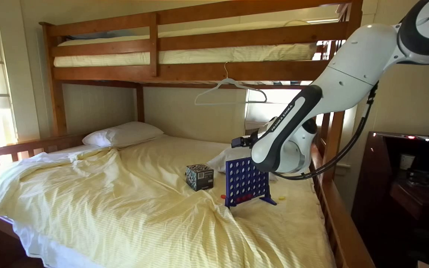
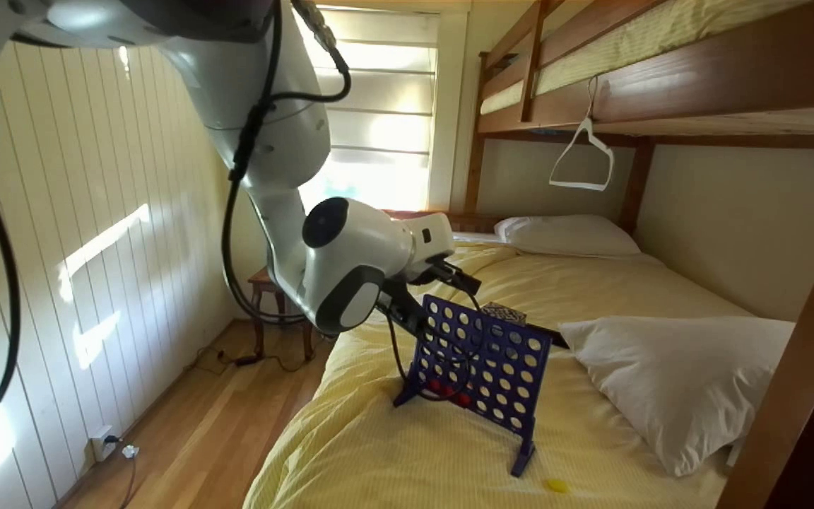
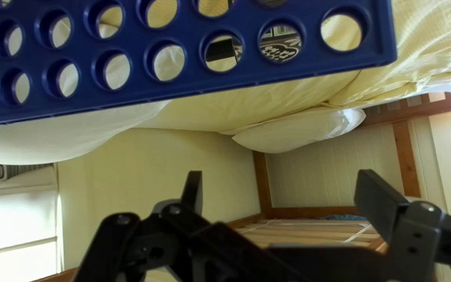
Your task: Put one orange chip in the blue gameboard.
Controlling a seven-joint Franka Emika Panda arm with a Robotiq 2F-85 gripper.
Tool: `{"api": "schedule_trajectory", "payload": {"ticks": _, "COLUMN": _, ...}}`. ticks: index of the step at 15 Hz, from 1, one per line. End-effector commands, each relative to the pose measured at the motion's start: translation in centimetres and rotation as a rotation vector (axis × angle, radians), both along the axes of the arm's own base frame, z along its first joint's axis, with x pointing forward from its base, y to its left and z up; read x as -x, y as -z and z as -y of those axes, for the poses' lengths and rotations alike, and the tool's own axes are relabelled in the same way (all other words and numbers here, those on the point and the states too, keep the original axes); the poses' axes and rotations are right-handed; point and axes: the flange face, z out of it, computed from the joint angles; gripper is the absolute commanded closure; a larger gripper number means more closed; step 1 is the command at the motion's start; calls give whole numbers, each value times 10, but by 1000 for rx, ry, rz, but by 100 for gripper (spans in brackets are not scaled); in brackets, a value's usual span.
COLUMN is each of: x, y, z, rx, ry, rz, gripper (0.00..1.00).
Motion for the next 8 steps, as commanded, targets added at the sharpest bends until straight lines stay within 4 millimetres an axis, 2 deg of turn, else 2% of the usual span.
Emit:
{"api": "schedule_trajectory", "payload": {"ticks": 1, "x": 32, "y": -21, "z": 12, "rx": -53, "ry": 28, "rz": -105, "gripper": 0}}
{"api": "schedule_trajectory", "payload": {"ticks": 4, "x": 53, "y": -25, "z": 35, "rx": -62, "ry": 76, "rz": -186, "gripper": 0}}
{"api": "schedule_trajectory", "payload": {"ticks": 8, "x": 84, "y": -21, "z": 60, "rx": -11, "ry": 106, "rz": -285, "gripper": 0}}
